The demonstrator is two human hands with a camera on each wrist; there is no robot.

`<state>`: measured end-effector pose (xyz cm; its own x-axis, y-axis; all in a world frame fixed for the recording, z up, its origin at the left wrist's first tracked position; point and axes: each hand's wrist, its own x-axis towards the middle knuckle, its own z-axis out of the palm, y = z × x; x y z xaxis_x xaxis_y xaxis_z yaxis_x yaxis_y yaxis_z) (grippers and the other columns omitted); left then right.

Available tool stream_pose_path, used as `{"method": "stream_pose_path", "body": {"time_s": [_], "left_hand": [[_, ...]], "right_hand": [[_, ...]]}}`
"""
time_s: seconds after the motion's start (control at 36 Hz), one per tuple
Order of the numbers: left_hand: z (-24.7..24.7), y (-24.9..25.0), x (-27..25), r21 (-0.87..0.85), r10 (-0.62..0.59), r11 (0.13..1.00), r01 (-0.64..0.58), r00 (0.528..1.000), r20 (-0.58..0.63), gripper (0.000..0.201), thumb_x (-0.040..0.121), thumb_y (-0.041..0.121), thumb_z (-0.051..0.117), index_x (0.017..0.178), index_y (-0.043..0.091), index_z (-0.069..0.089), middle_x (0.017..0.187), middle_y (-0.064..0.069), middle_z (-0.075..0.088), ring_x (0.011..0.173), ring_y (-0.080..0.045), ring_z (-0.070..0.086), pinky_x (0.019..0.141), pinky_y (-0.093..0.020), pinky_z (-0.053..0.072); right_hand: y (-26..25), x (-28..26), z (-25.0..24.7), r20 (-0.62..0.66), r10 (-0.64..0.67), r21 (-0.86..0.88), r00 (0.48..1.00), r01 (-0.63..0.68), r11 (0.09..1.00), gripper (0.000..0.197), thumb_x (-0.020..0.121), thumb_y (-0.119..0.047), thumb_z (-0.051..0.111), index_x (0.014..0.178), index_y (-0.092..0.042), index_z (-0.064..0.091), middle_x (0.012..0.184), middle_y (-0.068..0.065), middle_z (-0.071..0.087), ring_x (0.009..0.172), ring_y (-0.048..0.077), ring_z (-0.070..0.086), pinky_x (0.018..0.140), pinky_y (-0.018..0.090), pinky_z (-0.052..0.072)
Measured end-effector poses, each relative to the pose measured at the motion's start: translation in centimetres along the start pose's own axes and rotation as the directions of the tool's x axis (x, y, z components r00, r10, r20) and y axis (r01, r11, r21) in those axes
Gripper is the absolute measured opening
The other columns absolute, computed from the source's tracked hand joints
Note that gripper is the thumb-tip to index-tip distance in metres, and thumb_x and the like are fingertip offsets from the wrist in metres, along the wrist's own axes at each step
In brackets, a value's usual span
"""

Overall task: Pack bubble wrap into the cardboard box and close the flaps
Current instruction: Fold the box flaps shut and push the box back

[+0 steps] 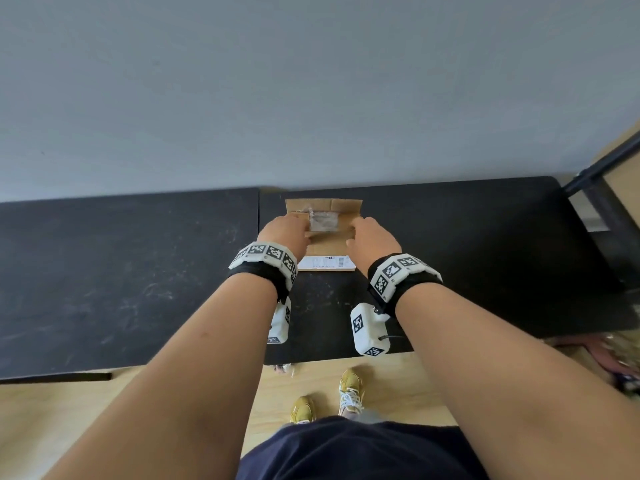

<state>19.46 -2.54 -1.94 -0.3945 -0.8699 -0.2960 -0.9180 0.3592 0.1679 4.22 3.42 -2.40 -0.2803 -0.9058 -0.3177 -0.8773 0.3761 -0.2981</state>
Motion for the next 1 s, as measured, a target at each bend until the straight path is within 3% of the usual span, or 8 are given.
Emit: {"method": "stream_pose_path", "body": {"time_s": [0.14,0.28,0.36,0.42,0.5,0.64,0.78,1.0], "left_hand": [[0.8,0.8,0.1,-0.078,-0.12,0.991,0.112,0.987,-0.105,0.057,0.09,0.013,0.062,0.139,0.015,0.031,0.122,-0.01,0.056,0.104,-0.029,0.059,0.07,-0.038,0.048],[2.0,0.8,0.4,0.061,-0.035,0.996,0.062,0.928,-0.371,0.07,0.082,0.022,0.071,0.141,0.014,0.033,0.128,-0.007,0.044,0.115,-0.025,0.045,0.093,-0.034,0.041],[1.8,0.3,0.8,0.04,-0.029,0.998,0.047,0.934,-0.356,0.076,0.082,0.035,0.071,0.145,0.019,0.031,0.142,-0.006,0.033,0.131,-0.027,0.032,0.108,-0.038,0.029],[1.9,-0.2,1.1,0.031,-0.02,0.999,0.033,0.935,-0.353,0.069,0.085,0.034,0.068,0.144,0.021,0.036,0.148,-0.004,0.031,0.137,-0.025,0.026,0.112,-0.038,0.023],[2.6,-0.5,1.0,0.017,0.002,1.0,0.005,0.935,-0.355,0.039,0.088,0.03,0.065,0.124,0.019,0.054,0.146,-0.001,0.038,0.138,-0.022,0.029,0.111,-0.037,0.025],[3.9,-0.7,-0.1,-0.07,-0.007,0.997,-0.014,0.956,-0.293,0.011,0.093,0.017,0.051,0.098,0.013,0.059,0.119,0.0,0.056,0.113,-0.022,0.049,0.096,-0.032,0.039],[4.6,-0.9,-0.6,-0.093,0.015,0.995,-0.043,0.958,-0.285,0.014,0.093,0.009,0.051,0.101,0.011,0.063,0.128,-0.001,0.052,0.118,-0.022,0.049,0.092,-0.033,0.045],[5.0,-0.3,-0.4,-0.136,-0.03,0.991,-0.006,0.965,-0.261,0.016,0.098,0.014,0.045,0.107,0.012,0.058,0.131,0.002,0.045,0.119,-0.02,0.045,0.074,-0.039,0.054]], "right_hand": [[-0.3,0.8,-0.1,-0.09,0.036,0.023,0.995,-0.034,0.999,0.055,0.09,-0.011,0.059,0.138,-0.015,0.031,0.126,0.009,0.044,0.089,0.027,0.059,0.064,0.037,0.046],[-0.1,1.8,0.3,-0.301,-0.105,-0.178,0.948,0.052,0.983,0.059,0.083,-0.015,0.07,0.132,-0.012,0.037,0.132,0.009,0.041,0.111,0.026,0.049,0.08,0.034,0.049],[0.0,2.4,0.0,-0.257,-0.201,-0.209,0.945,0.149,0.967,0.057,0.084,-0.014,0.066,0.134,-0.015,0.039,0.136,0.007,0.042,0.118,0.026,0.047,0.091,0.038,0.046],[-0.1,2.5,-0.4,-0.224,-0.221,-0.197,0.949,0.178,0.964,0.054,0.085,-0.012,0.063,0.134,-0.017,0.041,0.133,0.006,0.046,0.117,0.027,0.049,0.092,0.039,0.044],[-0.1,2.1,-0.3,-0.172,-0.231,-0.231,0.958,0.189,0.955,0.04,0.087,-0.012,0.059,0.125,-0.017,0.048,0.12,0.005,0.053,0.109,0.027,0.052,0.081,0.037,0.042],[0.6,1.4,0.7,-0.126,-0.181,-0.172,0.975,0.159,0.972,0.019,0.09,-0.01,0.052,0.107,-0.014,0.06,0.111,0.004,0.053,0.094,0.025,0.056,0.07,0.034,0.044],[1.4,0.9,1.3,-0.128,-0.206,-0.158,0.97,0.185,0.97,0.028,0.098,-0.024,0.045,0.114,-0.017,0.067,0.127,0.0,0.051,0.102,0.023,0.055,0.079,0.037,0.047],[1.9,-0.8,3.5,-0.105,-0.154,-0.168,0.982,0.136,0.976,0.053,0.101,-0.041,0.037,0.15,-0.023,0.03,0.158,-0.003,0.021,0.146,0.029,0.018,0.115,0.046,0.026]]}}
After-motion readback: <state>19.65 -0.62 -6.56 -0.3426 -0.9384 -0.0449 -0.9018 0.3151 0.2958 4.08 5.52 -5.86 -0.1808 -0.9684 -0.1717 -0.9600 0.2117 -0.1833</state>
